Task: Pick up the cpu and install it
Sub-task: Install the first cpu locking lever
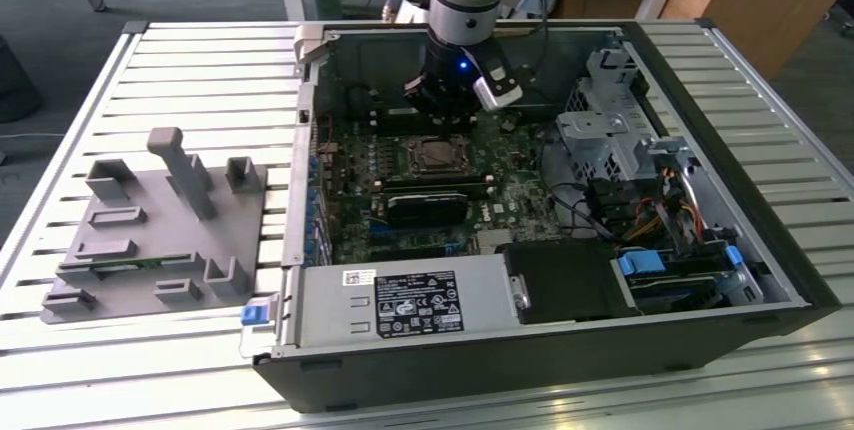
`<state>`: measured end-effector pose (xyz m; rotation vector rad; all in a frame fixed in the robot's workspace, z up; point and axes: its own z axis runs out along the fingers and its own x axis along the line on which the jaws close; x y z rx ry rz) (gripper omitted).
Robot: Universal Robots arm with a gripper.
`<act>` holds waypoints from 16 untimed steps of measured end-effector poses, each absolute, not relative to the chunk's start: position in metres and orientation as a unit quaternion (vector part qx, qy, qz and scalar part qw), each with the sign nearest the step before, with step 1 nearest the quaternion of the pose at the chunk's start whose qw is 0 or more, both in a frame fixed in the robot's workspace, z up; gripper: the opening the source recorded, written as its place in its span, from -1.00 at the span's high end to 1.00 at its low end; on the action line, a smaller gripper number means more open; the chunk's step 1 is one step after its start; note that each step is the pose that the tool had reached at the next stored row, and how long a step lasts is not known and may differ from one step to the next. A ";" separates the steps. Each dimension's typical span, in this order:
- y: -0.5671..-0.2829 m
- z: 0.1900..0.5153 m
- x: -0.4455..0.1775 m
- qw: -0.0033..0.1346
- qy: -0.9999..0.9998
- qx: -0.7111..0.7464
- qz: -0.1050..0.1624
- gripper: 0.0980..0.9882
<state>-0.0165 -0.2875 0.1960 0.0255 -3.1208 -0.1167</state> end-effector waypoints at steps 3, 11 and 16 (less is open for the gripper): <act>-0.287 0.198 -0.016 0.009 -0.999 0.008 -0.039 0.98; -0.290 0.210 -0.016 0.009 -0.999 0.008 -0.038 0.98; -0.292 0.210 -0.015 0.009 -0.999 0.008 -0.038 0.98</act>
